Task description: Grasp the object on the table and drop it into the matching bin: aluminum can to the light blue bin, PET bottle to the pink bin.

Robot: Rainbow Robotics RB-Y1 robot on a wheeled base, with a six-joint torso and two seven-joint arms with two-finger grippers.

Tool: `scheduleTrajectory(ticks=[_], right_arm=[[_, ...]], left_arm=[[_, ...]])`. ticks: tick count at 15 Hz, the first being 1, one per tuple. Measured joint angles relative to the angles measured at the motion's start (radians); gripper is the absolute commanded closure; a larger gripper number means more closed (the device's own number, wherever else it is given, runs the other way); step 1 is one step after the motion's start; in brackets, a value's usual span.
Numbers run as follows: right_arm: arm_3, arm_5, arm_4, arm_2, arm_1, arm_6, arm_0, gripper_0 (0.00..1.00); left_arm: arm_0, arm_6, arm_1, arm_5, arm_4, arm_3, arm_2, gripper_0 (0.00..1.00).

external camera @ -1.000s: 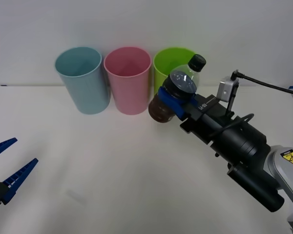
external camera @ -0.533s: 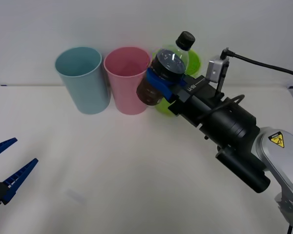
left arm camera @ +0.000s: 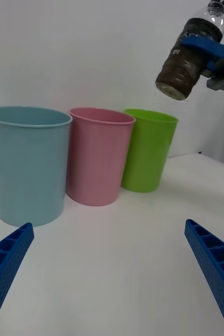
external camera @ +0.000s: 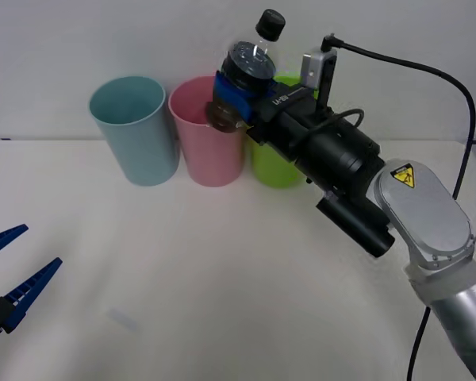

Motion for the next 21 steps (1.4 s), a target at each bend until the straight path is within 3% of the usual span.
scheduleTrajectory(ticks=[4, 10, 15, 18, 19, 20, 21], right_arm=[[0.177, 0.023, 0.077, -0.026, 0.092, 0.006, -0.121, 1.00], [0.461, 0.149, 0.115, -0.032, 0.195, 0.033, -0.324, 1.00], [0.643, 0.234, 0.126, -0.033, 0.247, 0.061, -0.442, 1.00], [0.678, 0.244, 0.127, -0.033, 0.259, 0.069, -0.461, 1.00], [0.678, 0.244, 0.127, -0.033, 0.259, 0.069, -0.461, 0.95], [0.678, 0.245, 0.128, -0.033, 0.259, 0.071, -0.461, 0.77], [0.678, 0.245, 0.127, -0.033, 0.259, 0.072, -0.461, 0.32]], left_arm=[[0.000, 0.000, 0.000, 0.000, 0.000, 0.000, 0.000, 0.00], [0.000, 0.000, 0.000, 0.000, 0.000, 0.000, 0.000, 0.00], [0.000, 0.000, 0.000, 0.000, 0.000, 0.000, 0.000, 0.00], [0.000, 0.000, 0.000, 0.000, 0.000, 0.000, 0.000, 0.00], [0.000, 0.000, 0.000, 0.000, 0.000, 0.000, 0.000, 0.00], [0.000, 0.000, 0.000, 0.000, 0.000, 0.000, 0.000, 0.00], [0.000, 0.000, 0.000, 0.000, 0.000, 0.000, 0.000, 0.00]])
